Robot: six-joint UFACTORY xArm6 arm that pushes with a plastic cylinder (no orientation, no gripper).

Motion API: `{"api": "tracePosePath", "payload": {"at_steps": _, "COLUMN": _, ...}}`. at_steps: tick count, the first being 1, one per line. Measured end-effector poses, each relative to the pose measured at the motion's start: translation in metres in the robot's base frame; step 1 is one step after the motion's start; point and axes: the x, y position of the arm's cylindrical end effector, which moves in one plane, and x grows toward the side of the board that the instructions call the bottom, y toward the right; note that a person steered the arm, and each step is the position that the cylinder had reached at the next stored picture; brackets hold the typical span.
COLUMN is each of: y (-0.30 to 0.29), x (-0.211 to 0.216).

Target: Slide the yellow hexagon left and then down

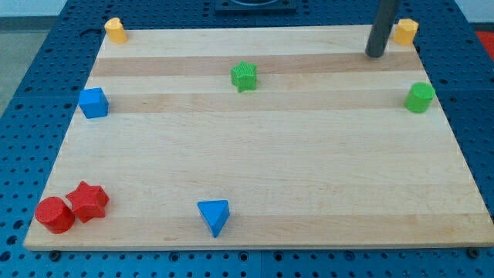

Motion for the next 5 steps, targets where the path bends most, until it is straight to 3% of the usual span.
{"api": "tracePosePath", "payload": {"at_steps": 1, "y": 0.100, "x": -0.005}}
{"api": "tracePosePath", "payload": {"at_steps": 3, "y": 0.110, "x": -0.040}}
{"api": "tracePosePath", "payload": {"at_steps": 5, "y": 0.091, "x": -0.047}}
